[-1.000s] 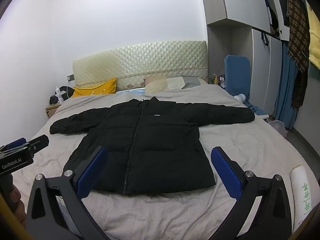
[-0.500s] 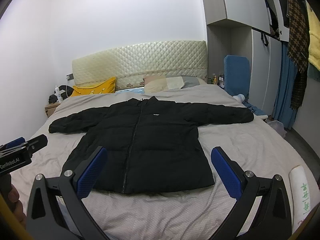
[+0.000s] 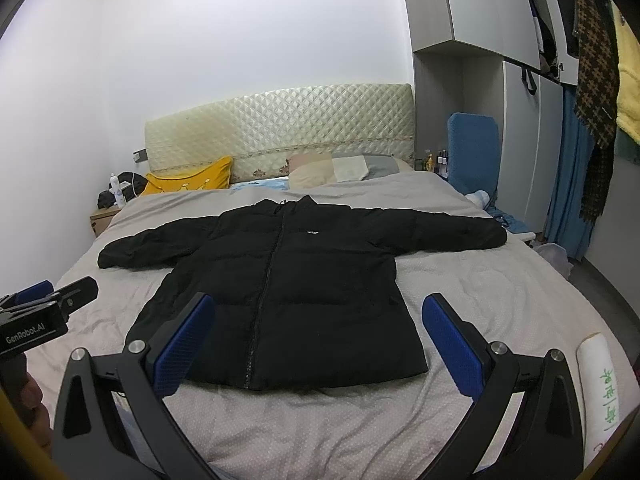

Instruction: Fold large clothes

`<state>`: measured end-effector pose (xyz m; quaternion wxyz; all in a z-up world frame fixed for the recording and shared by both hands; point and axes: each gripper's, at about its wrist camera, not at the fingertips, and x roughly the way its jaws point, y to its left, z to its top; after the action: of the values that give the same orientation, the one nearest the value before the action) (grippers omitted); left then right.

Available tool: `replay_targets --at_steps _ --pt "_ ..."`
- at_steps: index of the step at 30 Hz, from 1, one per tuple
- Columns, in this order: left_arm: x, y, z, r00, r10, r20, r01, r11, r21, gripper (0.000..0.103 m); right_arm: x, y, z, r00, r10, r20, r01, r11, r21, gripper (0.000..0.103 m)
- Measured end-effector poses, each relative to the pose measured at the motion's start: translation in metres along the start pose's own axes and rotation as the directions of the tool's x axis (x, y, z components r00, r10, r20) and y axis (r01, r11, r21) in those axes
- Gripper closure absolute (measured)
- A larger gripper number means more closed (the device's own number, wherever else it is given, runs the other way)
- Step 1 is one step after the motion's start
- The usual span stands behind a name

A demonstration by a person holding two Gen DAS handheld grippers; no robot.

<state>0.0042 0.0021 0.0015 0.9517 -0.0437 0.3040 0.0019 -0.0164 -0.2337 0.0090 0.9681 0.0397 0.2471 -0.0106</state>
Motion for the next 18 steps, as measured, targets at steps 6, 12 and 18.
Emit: replay_targets --at_steps 6,12,18 --pt "0.0007 0.0017 -0.0011 1.0 -0.001 -0.002 0.001 1.0 0.0 0.001 -0.0025 0.0035 0.0059 1.0 -0.003 0.001 0.003 1.0 -0.011 0.0" --pt "-0.0012 0.0016 -0.0009 1.0 0.001 0.003 -0.001 1.0 0.001 0.001 -0.0026 0.0029 0.007 1.0 -0.002 -0.003 0.002 1.0 -0.015 0.0" --pt "-0.0081 0.0045 -0.0024 1.0 -0.008 0.004 0.008 1.0 -0.005 0.001 -0.0033 0.003 0.0082 1.0 -0.002 -0.003 0.002 1.0 -0.012 0.0"
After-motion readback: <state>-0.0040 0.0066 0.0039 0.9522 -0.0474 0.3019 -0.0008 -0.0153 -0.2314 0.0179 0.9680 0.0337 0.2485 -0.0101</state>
